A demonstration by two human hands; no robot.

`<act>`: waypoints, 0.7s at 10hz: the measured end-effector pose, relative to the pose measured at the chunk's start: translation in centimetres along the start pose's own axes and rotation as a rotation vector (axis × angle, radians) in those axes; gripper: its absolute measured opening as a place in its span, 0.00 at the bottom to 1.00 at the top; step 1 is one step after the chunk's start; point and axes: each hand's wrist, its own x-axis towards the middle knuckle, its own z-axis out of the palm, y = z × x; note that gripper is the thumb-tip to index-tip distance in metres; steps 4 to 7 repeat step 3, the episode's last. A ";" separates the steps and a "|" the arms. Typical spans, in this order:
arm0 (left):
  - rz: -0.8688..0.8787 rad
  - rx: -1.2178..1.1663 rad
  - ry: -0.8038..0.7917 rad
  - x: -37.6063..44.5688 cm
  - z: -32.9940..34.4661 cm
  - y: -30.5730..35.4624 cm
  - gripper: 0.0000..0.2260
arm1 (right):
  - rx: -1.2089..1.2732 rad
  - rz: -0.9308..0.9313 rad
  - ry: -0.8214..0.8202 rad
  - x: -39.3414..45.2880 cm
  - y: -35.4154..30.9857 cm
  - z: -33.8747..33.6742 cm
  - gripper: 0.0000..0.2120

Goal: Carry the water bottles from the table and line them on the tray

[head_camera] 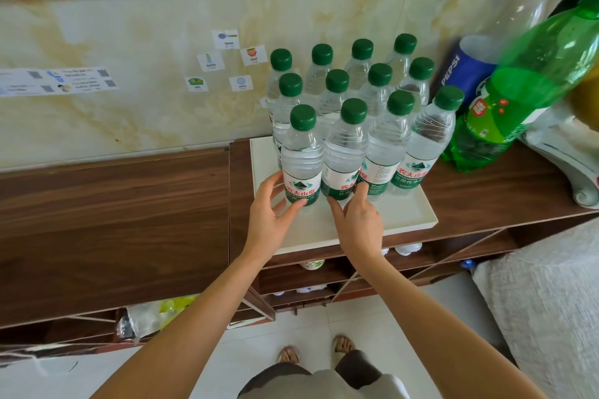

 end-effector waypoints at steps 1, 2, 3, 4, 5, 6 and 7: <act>-0.016 0.003 -0.036 -0.1 -0.4 0.2 0.26 | 0.015 0.009 -0.026 -0.1 -0.2 -0.6 0.22; -0.016 0.020 -0.092 0.3 -1.2 0.4 0.24 | 0.005 0.025 -0.090 -0.1 -0.3 -1.8 0.23; -0.022 0.008 -0.101 0.6 -2.8 1.3 0.18 | 0.034 -0.041 -0.085 0.0 -1.2 -4.4 0.18; -0.022 0.008 -0.101 0.6 -2.8 1.3 0.18 | 0.034 -0.041 -0.085 0.0 -1.2 -4.4 0.18; -0.022 0.008 -0.101 0.6 -2.8 1.3 0.18 | 0.034 -0.041 -0.085 0.0 -1.2 -4.4 0.18; -0.022 0.008 -0.101 0.6 -2.8 1.3 0.18 | 0.034 -0.041 -0.085 0.0 -1.2 -4.4 0.18; -0.022 0.008 -0.101 0.6 -2.8 1.3 0.18 | 0.034 -0.041 -0.085 0.0 -1.2 -4.4 0.18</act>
